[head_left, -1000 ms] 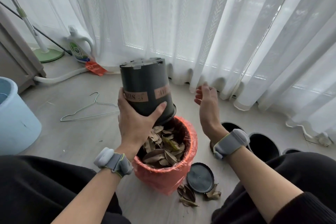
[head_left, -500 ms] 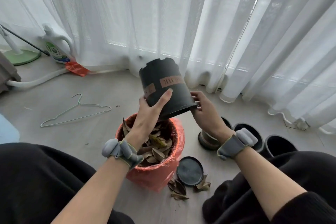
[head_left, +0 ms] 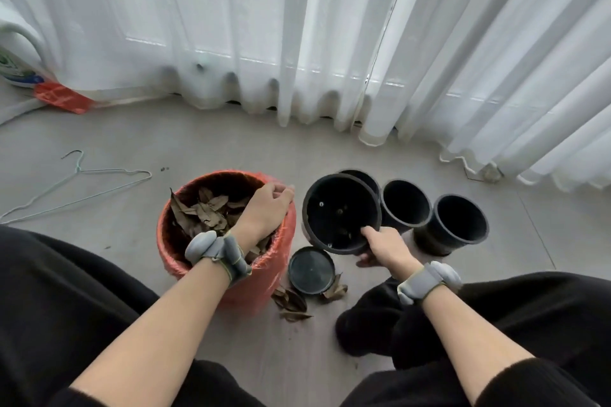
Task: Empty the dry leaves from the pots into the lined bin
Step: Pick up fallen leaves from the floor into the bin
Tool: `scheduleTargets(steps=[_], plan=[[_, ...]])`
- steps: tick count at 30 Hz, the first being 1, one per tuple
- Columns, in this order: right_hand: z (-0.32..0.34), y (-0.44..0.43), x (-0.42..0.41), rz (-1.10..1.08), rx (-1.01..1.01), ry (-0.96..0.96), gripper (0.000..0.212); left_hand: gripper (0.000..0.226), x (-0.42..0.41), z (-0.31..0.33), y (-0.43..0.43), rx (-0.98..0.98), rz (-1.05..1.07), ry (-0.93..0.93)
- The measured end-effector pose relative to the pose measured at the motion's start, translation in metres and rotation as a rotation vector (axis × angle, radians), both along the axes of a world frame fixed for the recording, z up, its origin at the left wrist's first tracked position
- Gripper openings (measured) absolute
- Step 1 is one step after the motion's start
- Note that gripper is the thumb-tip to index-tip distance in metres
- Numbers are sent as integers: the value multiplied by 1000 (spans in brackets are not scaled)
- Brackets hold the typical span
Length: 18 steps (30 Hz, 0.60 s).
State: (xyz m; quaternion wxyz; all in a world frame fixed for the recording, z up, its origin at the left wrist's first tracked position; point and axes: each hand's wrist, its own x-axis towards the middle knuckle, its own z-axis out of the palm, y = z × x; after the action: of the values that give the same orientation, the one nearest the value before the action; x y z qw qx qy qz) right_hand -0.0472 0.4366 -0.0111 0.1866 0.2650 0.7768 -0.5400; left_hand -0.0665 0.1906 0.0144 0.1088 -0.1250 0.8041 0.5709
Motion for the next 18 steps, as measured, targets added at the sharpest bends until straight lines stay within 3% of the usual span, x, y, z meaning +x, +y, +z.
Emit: scheduleTargets(steps=[9, 18], plan=[[-99, -8, 18, -56, -32, -272, 17, 21, 12, -13, -10, -167, 19, 104], [-125, -28, 15, -135, -148, -366, 14, 16, 18, -23, -47, -247, 217, 241]])
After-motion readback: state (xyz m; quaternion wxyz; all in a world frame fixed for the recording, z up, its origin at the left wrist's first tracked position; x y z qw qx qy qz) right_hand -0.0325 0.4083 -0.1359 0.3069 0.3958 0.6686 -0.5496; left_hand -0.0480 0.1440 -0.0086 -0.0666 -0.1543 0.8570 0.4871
